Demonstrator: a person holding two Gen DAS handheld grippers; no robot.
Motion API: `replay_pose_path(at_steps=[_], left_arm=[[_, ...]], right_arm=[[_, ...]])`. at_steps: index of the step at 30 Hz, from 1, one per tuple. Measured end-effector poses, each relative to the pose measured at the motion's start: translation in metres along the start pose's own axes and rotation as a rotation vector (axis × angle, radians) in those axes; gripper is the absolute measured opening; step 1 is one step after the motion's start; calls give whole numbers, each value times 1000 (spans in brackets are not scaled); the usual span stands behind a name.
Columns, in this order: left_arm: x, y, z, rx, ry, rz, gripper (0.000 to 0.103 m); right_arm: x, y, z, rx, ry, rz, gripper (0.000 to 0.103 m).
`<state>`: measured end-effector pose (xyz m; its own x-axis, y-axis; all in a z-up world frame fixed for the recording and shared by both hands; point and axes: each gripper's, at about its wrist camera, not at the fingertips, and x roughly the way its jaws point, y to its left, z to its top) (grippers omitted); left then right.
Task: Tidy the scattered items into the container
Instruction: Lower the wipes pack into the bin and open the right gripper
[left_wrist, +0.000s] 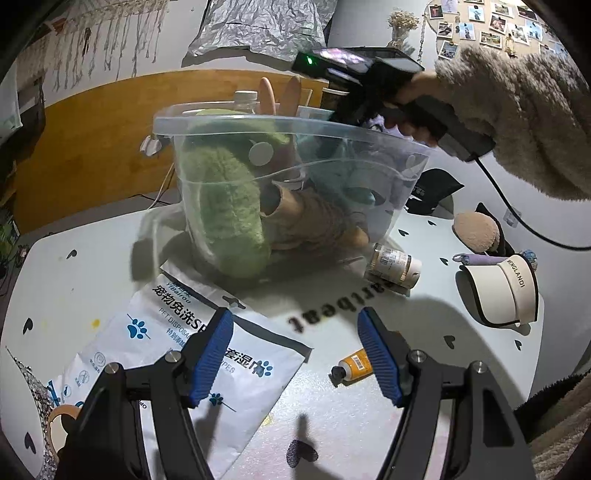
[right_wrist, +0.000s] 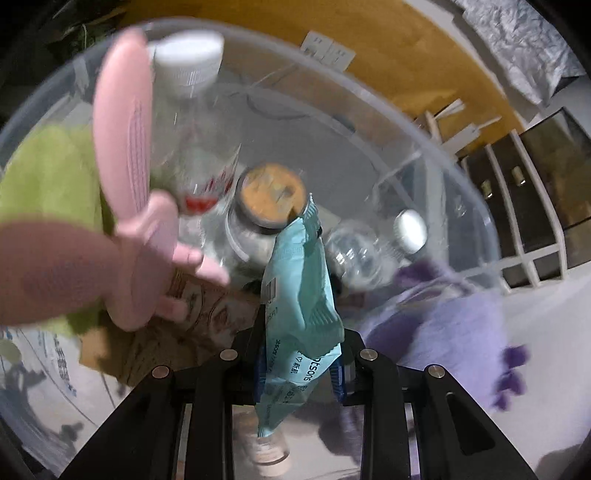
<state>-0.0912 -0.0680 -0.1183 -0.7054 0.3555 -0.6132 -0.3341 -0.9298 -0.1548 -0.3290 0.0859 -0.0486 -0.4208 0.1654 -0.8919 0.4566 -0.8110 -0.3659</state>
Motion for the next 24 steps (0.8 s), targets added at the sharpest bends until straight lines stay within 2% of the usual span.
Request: replay_pose_path(at_steps=[7, 10, 13, 17, 21, 22, 24], left_arm=[[4, 2, -1, -3, 14, 8, 70], [4, 1, -1, -1, 11, 8, 70], [5, 1, -1, 2, 12, 11, 70], [5, 1, -2, -4, 15, 15, 70], [6, -1, -1, -5, 19, 10, 70], [6, -3, -1, -1, 19, 9, 70], [5, -6, 0, 12, 15, 5, 70]], right_arm=[[-6, -14, 1, 52, -25, 32, 28], [-4, -10, 1, 3, 16, 42, 28], [-7, -9, 1, -14, 73, 116, 30], [-27, -23, 1, 64, 51, 208, 31], [-38, -26, 6, 23, 57, 179, 29], [-36, -25, 5, 4, 75, 179, 25], [-32, -13, -3, -43, 144, 187, 24]])
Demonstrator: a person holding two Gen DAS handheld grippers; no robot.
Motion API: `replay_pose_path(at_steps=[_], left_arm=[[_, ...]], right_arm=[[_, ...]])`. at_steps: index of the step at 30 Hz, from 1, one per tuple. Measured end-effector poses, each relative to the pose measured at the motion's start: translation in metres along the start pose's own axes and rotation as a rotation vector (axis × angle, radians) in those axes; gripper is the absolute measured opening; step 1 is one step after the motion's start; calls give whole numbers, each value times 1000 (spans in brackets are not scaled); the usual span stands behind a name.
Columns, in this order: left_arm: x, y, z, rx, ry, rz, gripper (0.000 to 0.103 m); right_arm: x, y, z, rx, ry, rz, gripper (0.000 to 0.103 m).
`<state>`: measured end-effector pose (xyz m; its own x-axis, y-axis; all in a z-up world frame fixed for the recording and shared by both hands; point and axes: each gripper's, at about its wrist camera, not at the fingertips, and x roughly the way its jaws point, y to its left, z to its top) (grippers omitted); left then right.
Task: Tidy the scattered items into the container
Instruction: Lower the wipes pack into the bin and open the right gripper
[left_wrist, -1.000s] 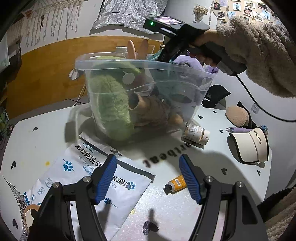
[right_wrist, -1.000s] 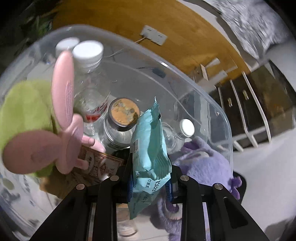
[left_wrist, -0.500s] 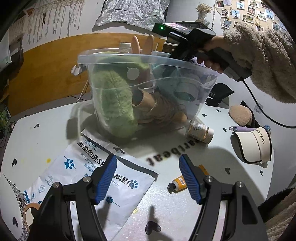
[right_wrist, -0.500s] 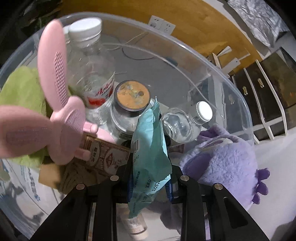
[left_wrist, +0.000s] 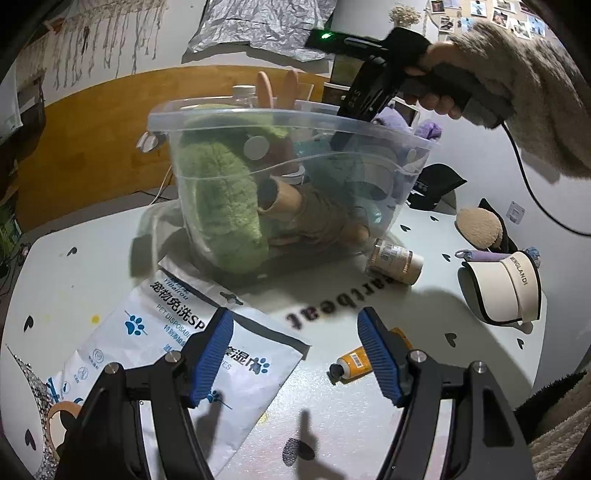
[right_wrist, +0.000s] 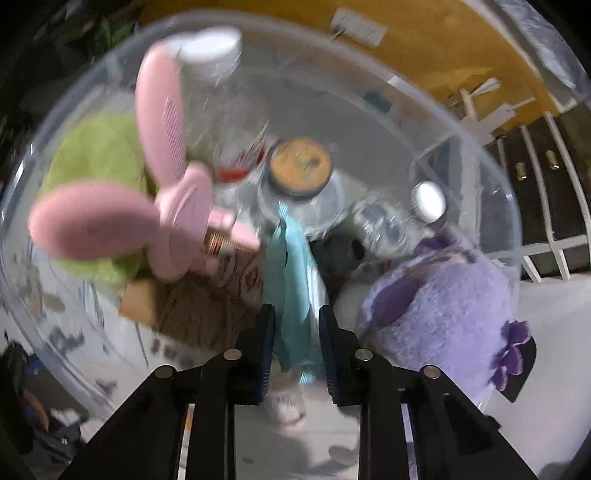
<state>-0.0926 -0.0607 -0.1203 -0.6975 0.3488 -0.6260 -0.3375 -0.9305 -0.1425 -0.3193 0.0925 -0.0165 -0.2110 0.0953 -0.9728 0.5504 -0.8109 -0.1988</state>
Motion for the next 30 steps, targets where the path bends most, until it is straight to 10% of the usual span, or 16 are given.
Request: replay_pose_path(at_steps=[13, 30], left_arm=[[-6, 6, 0, -19, -4, 28, 70], [-5, 1, 3, -5, -5, 20, 70]], right_arm=[[28, 11, 42, -20, 206, 7, 25], [24, 12, 21, -122, 149, -200, 7]])
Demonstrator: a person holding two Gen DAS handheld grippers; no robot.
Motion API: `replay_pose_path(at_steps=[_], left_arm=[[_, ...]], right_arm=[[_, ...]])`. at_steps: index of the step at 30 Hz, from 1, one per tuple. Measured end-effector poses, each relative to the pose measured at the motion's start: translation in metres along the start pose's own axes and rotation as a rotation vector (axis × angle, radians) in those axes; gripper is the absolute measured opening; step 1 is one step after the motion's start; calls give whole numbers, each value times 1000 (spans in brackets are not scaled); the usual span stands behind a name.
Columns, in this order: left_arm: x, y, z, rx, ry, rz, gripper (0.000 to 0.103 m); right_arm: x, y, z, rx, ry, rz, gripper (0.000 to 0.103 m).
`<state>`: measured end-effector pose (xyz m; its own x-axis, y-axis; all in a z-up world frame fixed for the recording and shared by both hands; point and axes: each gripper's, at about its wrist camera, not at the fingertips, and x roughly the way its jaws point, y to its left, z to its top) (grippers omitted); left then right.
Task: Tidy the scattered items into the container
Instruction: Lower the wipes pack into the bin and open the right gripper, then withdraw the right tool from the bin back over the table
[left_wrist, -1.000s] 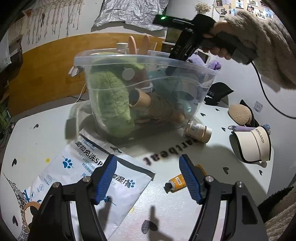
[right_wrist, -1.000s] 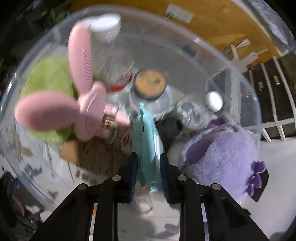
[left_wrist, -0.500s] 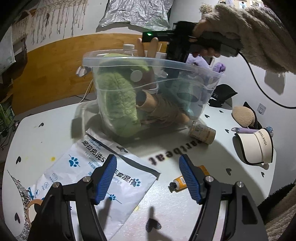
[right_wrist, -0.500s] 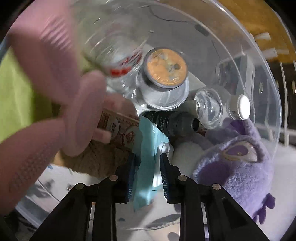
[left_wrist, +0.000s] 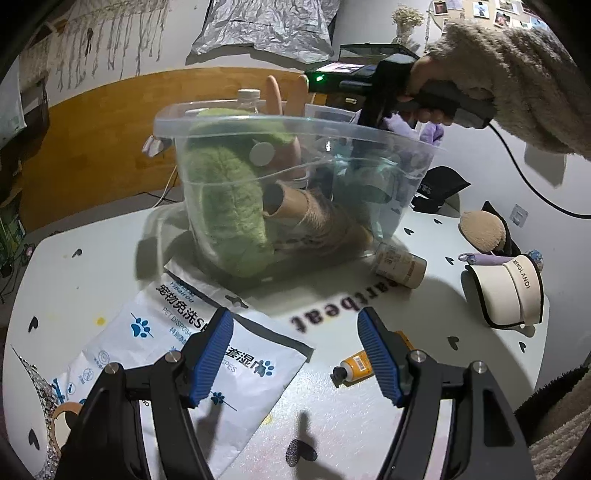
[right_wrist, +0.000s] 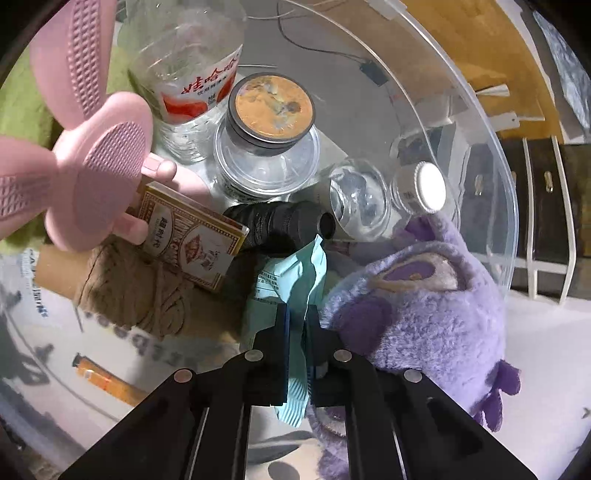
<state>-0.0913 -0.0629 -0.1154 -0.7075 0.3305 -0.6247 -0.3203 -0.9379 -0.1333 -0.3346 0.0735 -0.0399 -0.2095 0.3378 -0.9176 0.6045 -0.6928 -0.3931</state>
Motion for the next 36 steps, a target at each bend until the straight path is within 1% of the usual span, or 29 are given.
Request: replay_pose_path(at_steps=[2, 4, 6, 7, 8, 10, 11, 13, 15, 16, 17, 18, 19, 21, 25, 28, 29, 31, 32, 36], left_arm=[[-2, 0, 0, 0, -2, 5, 70], [-3, 1, 0, -7, -3, 9, 70], [-5, 3, -1, -16, -1, 13, 70], [-5, 2, -1, -18, -1, 15, 70], [-6, 3, 0, -22, 1, 17, 70], [-8, 1, 1, -25, 0, 26, 78], [-10, 0, 1, -28, -9, 34, 87], [-16, -3, 3, -31, -31, 36, 89], [-19, -6, 5, -27, -32, 39, 89], [-20, -8, 6, -23, -33, 46, 91], [-21, -9, 7, -21, -35, 53, 98], [-23, -10, 8, -22, -41, 59, 103], [-26, -11, 8, -23, -49, 64, 103], [-29, -13, 9, -26, -50, 73, 103], [-32, -17, 12, -33, -41, 88, 103], [-37, -22, 14, -30, -47, 105, 103], [-38, -24, 15, -27, -48, 111, 103], [-41, -28, 16, -24, -54, 123, 103], [-43, -30, 17, -23, -59, 128, 103], [-49, -39, 20, -19, -71, 145, 103]], right_arm=[[-4, 0, 3, 8, -6, 21, 7], [-12, -1, 6, 29, -38, 51, 7], [-25, -7, 2, 75, -97, 73, 12], [-32, -11, 1, 93, -126, 85, 21], [-40, -15, -1, 115, -153, 99, 29], [-47, -18, -3, 145, -176, 107, 32], [-51, -20, -6, 157, -193, 111, 32], [-57, -22, -11, 175, -221, 120, 32], [-70, -24, -19, 200, -271, 135, 32], [-73, -27, -27, 215, -295, 140, 38], [-74, -31, -32, 235, -328, 147, 58], [-71, -30, -41, 251, -357, 153, 69], [-79, -32, -49, 272, -397, 156, 81], [-82, -34, -63, 310, -455, 165, 82], [-104, -34, -102, 405, -577, 167, 82], [-121, -28, -133, 472, -726, 173, 82], [-126, -25, -147, 505, -789, 177, 88], [-132, -21, -169, 558, -865, 204, 103], [-132, -18, -181, 587, -905, 226, 103], [-129, -4, -209, 669, -948, 244, 103]])
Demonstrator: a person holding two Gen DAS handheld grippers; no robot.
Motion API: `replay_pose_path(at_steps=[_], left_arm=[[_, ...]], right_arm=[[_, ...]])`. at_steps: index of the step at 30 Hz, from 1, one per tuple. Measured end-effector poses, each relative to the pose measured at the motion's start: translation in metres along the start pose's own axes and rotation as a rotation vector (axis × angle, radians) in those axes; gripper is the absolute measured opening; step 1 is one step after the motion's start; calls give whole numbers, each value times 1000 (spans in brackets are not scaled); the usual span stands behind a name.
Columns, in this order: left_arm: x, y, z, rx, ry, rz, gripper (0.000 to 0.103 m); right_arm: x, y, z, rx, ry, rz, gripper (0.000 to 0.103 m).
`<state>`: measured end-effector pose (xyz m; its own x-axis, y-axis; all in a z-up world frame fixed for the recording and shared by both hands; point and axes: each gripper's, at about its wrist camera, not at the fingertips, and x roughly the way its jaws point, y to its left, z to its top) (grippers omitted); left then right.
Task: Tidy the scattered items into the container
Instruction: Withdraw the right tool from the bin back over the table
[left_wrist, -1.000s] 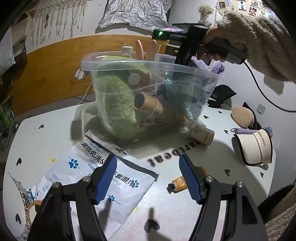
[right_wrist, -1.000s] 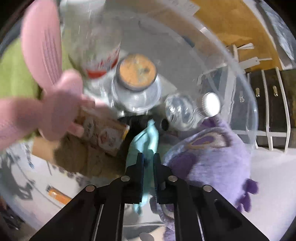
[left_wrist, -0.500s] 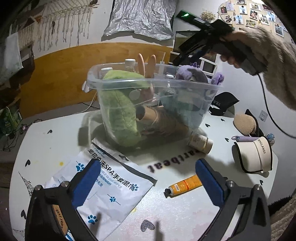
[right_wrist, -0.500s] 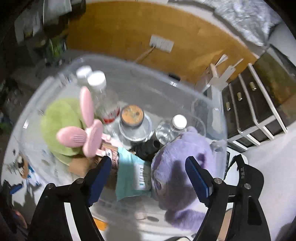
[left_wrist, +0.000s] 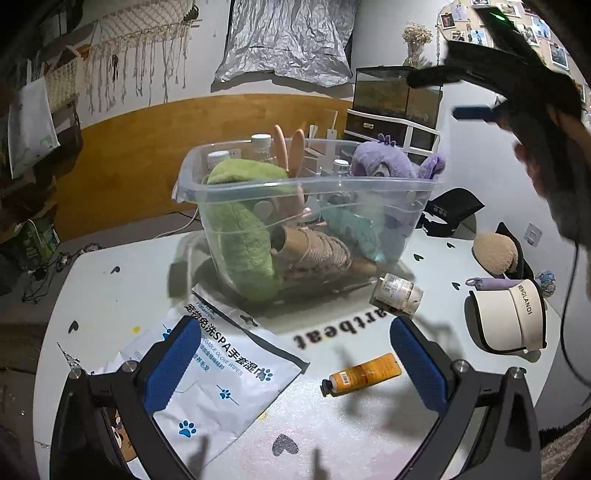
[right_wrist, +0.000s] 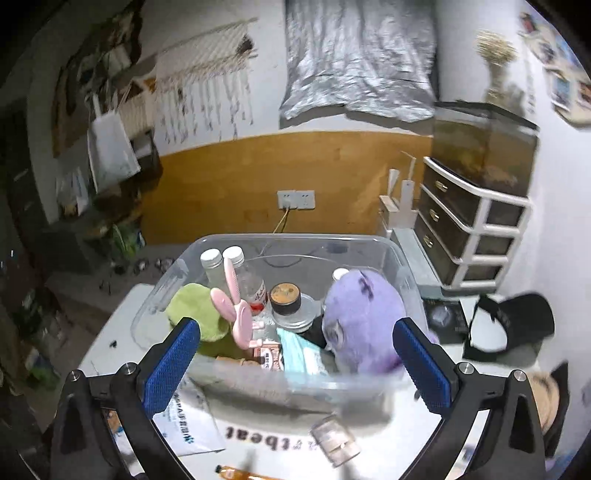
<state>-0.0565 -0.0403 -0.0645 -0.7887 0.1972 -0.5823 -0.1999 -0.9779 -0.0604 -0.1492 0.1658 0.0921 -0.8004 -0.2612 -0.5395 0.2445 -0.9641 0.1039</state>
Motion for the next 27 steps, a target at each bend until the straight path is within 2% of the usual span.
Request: replay_pose_path(at_steps=[3, 8, 11, 14, 19, 25, 27], left_arm=[[-5, -8, 2, 3, -8, 10, 103], [-14, -19, 7, -10, -8, 14, 103], [-20, -25, 10, -23, -5, 19, 103], [-26, -30, 13, -40, 1, 22, 103], [-33, -41, 17, -45, 1, 49, 103], [-42, -56, 16, -49, -12, 87, 103], [-44, -59, 13, -60, -8, 93, 103]], right_arm=[[-19, 2, -19, 26, -44, -7, 103], [-40, 5, -48, 23, -26, -1, 103], [-49, 3, -64, 33, 9, 16, 103], [-55, 2, -80, 23, 61, -7, 103], [-66, 1, -104, 3, 90, -40, 103], [-80, -13, -128, 117, 80, -105, 103], [-83, -14, -133, 135, 101, -110, 103]])
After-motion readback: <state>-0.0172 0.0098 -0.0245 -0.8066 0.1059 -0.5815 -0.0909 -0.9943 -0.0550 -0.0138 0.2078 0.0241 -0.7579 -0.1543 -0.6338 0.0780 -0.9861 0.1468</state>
